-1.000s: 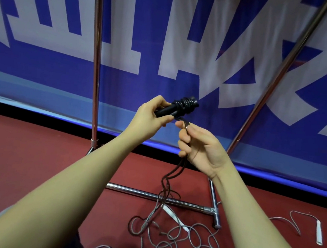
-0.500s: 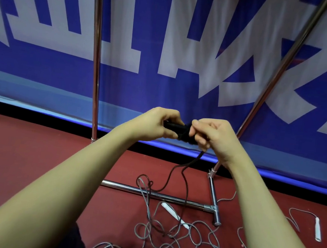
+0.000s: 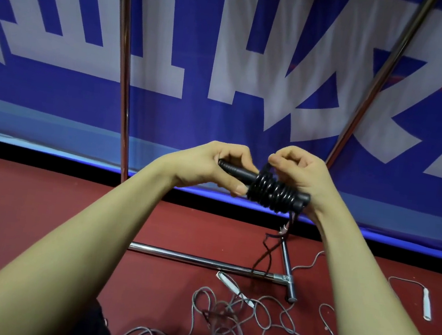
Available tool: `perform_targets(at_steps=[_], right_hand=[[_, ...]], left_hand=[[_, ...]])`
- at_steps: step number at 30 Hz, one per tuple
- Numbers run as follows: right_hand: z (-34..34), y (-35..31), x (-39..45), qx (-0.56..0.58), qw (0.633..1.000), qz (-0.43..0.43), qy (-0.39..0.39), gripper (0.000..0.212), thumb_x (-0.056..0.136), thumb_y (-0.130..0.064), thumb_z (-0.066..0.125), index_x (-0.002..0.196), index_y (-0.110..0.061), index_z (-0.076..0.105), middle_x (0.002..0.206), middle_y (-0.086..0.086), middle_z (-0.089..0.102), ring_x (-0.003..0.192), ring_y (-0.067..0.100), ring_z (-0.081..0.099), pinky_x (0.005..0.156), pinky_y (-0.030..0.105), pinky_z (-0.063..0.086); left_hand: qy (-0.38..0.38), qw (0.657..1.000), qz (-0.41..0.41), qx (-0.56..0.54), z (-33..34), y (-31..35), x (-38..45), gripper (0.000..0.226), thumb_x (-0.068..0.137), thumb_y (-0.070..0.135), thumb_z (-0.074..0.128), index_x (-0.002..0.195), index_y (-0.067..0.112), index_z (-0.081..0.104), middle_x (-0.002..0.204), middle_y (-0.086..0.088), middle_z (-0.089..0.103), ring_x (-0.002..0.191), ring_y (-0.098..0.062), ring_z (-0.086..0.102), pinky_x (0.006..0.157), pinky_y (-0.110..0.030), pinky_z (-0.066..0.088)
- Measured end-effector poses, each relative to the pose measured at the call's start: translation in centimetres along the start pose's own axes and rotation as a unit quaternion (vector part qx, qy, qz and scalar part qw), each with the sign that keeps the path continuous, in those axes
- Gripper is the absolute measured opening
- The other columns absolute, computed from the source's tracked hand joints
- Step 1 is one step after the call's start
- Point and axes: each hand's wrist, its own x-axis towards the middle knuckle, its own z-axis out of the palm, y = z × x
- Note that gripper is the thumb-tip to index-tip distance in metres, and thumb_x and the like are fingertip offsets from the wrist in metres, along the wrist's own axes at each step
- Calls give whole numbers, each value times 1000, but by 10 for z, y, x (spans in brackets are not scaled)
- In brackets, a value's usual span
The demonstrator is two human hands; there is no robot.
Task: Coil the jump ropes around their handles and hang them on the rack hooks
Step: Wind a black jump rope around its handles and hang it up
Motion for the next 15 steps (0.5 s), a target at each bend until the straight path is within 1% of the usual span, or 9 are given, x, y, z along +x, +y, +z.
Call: perform_targets(at_steps=[2,3,4,5,6,7,10,12,15], right_hand=[[0,-1,1,36,999,12,-3,19,69,-32,73,71,-19,60,59,-4,56,51,11,49,50,23,44],[1,-1,2,36,999,16,2,17,79,-26,70,72,-17,57,59,-6,58,50,10,51,49,22,44],[2,-1,4,33,999,25,10,18,89,-15,61,72,-15,55,57,-8,57,47,9,49,47,20,39],[4,0,5,31,999,34,18,23,93,-4,49,71,-13,53,53,-7,54,44,9,44,46,20,34],[5,2,5,28,999,36,18,27,93,1,42,70,-11,51,49,-6,49,41,10,37,46,22,29],[6,4,5,25,999,31,13,29,94,0,42,70,-9,52,48,-4,45,42,10,32,46,23,27],[6,16,5,54,998,38,-14,29,99,-16,49,72,-7,58,51,0,46,41,11,30,42,22,29],[6,22,5,63,995,63,-44,28,100,-18,46,79,-5,61,54,-1,50,42,11,34,44,23,33],[7,29,6,48,992,73,-86,24,100,-12,45,89,-3,64,59,-1,54,46,11,40,48,24,39]], left_hand=[[15,998,22,-49,1,-1,2,26,64,11,78,76,32,66,81,1,68,67,-17,60,73,-42,39],[24,996,31,-78,2,-2,5,26,63,13,77,76,32,65,80,1,69,67,-18,60,72,-43,36],[35,993,39,-106,3,-4,7,26,63,13,77,75,32,65,79,1,68,66,-18,59,70,-42,34],[50,989,46,-128,4,-5,9,26,64,12,76,75,32,64,79,1,68,67,-19,58,69,-40,33],[69,985,54,-147,6,-8,11,25,64,13,76,74,32,64,79,0,67,67,-19,58,68,-38,34],[94,980,60,-167,7,-10,14,25,66,11,76,73,32,64,78,0,66,67,-19,57,66,-34,36],[185,960,48,-206,14,-17,22,22,76,3,70,77,24,66,75,-1,65,62,-13,59,58,-21,41],[251,947,24,-198,18,-20,28,17,83,-2,67,87,13,60,76,-2,65,60,-9,61,55,-20,40],[327,935,-6,-138,19,-24,34,15,87,3,66,91,10,54,76,-2,65,61,-7,64,58,-22,40]])
